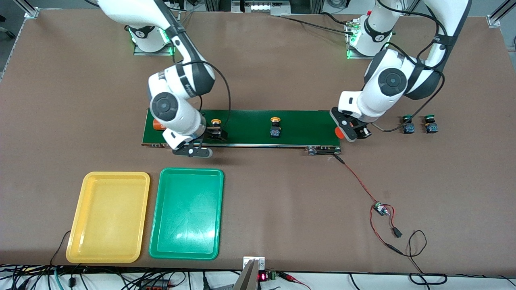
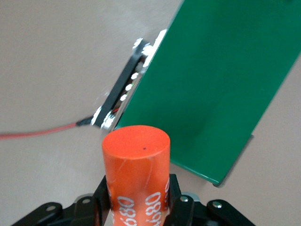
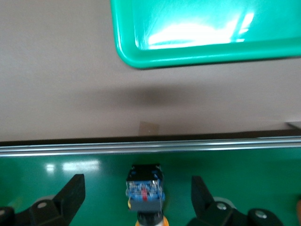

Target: Sort buttons by color to trays

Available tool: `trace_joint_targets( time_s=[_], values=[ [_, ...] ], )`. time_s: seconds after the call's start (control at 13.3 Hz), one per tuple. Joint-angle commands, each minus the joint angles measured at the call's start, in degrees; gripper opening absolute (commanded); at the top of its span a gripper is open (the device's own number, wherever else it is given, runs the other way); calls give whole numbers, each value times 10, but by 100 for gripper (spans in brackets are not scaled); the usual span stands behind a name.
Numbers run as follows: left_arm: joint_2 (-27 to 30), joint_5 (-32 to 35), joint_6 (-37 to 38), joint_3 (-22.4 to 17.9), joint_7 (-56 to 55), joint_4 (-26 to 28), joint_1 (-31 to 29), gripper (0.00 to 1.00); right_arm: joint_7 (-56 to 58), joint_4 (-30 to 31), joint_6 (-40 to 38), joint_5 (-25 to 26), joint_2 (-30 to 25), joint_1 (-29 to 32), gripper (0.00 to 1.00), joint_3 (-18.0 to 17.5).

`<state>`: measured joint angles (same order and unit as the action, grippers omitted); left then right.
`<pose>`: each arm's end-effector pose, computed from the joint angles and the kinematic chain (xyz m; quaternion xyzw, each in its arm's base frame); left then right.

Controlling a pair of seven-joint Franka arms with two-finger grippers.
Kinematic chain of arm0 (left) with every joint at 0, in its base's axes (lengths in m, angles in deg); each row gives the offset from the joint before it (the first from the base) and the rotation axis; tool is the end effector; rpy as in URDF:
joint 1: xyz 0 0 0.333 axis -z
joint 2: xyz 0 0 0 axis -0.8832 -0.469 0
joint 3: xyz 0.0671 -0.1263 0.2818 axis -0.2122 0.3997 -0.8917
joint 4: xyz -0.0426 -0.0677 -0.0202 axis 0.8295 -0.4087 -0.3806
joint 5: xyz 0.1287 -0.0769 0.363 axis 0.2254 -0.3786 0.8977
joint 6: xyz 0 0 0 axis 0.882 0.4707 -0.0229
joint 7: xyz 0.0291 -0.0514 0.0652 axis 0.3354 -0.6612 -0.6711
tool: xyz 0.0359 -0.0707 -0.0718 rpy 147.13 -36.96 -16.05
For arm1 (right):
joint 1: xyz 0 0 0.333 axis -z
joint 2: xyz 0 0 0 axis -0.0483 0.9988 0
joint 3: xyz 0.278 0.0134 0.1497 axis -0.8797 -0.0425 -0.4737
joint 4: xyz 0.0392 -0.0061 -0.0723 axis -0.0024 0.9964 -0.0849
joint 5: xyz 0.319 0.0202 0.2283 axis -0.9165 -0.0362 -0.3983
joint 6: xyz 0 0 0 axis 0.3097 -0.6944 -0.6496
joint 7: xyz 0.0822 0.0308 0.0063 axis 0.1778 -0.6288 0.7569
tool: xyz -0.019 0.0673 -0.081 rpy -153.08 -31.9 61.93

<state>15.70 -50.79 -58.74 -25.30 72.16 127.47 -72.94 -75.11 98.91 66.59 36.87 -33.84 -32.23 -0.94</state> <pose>0.5092 -0.1919 0.3034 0.8524 -0.5223 -0.0207 0.0174 0.5547 0.3364 0.2727 -0.9964 0.0467 0.0419 0.0572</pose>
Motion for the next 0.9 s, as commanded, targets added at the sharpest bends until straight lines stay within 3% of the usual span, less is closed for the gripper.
trace_joint_targets(
  time_s=[0.0,0.08,0.15,0.3,0.53,0.68,0.83],
  values=[
    [-42,7,9,-1,66,-25,20,0,6,50,37,2,-12,-9,100,8],
    [-53,8,7,-1,72,-25,29,0,16,60,37,2,-11,-13,99,8],
    [-57,10,7,-2,80,-26,53,0,21,64,37,2,-11,-14,93,8],
    [-59,70,7,-1,98,-26,77,0,23,64,17,2,-13,-17,65,7],
    [-65,83,7,-1,118,-26,85,0,25,56,-27,3,-23,-14,29,9],
    [-65,95,5,-1,128,-27,89,0,45,48,-31,3,-36,-5,25,16],
    [-69,103,5,-2,128,-34,99,0,53,16,-77,3,-53,7,25,48]
  ],
)
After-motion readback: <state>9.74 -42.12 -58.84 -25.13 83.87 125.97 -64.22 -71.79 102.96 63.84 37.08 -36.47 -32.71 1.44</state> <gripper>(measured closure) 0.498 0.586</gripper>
